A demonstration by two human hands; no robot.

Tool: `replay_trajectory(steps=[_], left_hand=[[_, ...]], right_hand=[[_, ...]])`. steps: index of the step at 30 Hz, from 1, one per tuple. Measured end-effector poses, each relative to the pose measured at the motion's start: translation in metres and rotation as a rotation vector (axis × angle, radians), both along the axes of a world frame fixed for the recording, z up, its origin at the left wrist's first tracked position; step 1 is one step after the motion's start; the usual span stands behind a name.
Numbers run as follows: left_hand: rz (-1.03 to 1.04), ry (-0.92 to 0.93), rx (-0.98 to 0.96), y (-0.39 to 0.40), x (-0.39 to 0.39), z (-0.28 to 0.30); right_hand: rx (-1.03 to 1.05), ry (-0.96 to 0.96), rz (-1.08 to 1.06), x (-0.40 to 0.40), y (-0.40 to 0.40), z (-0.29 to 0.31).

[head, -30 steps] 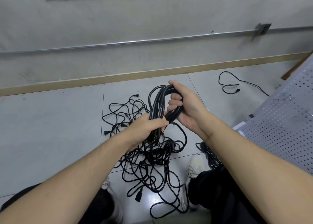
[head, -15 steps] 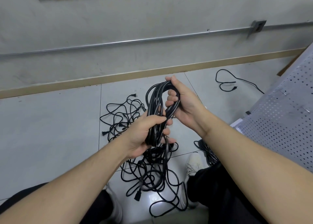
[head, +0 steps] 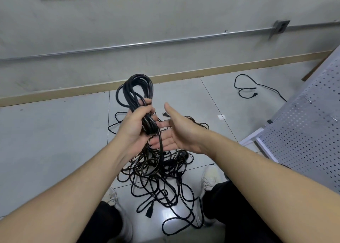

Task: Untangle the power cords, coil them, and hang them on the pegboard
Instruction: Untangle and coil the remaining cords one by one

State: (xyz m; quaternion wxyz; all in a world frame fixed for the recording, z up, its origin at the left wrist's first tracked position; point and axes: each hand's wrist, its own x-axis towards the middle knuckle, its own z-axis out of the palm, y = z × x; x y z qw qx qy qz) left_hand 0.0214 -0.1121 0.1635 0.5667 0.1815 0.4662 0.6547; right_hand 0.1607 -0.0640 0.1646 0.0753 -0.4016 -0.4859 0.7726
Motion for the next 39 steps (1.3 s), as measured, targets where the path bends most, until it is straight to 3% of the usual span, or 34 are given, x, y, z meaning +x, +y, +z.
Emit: replay_trajectory(steps=[4, 11, 17, 23, 26, 27, 30, 33, 39], left_hand=[[0.117, 0.013, 0.012, 0.002, -0.009, 0.002], [0.371, 0.228, -0.114, 0.003, -0.025, 0.007], [0.334, 0.789, -0.183, 0.001, -0.032, -0.007], [0.06, 1.269, -0.217, 0.003, -0.033, -0.021], [-0.11, 1.494, -0.236, 0.003, -0.027, -0.024], [-0.156, 1.468, -0.244, 0.003, -0.026, -0.025], [-0.22, 1.154, -0.264, -0.001, -0.021, -0.021], [-0.241, 1.02, -0.309, -0.007, -0.012, -0.014], [-0.458, 0.963, -0.239, -0.014, 0.011, -0.007]], right_hand=[[-0.088, 0.046, 0.016, -0.003, -0.002, -0.002], [0.322, -0.167, 0.372, 0.007, -0.01, 0.0], [0.785, -0.434, 0.425, 0.017, 0.004, 0.003], [0.784, -0.612, 0.283, 0.033, 0.016, 0.012], [0.671, -0.486, 0.056, 0.035, 0.019, 0.014], [0.596, -0.391, -0.009, 0.036, 0.021, 0.015], [0.439, -0.136, -0.154, 0.04, 0.024, 0.022], [0.421, 0.042, -0.209, 0.038, 0.024, 0.025], [0.672, 0.01, -0.319, 0.026, 0.018, 0.026]])
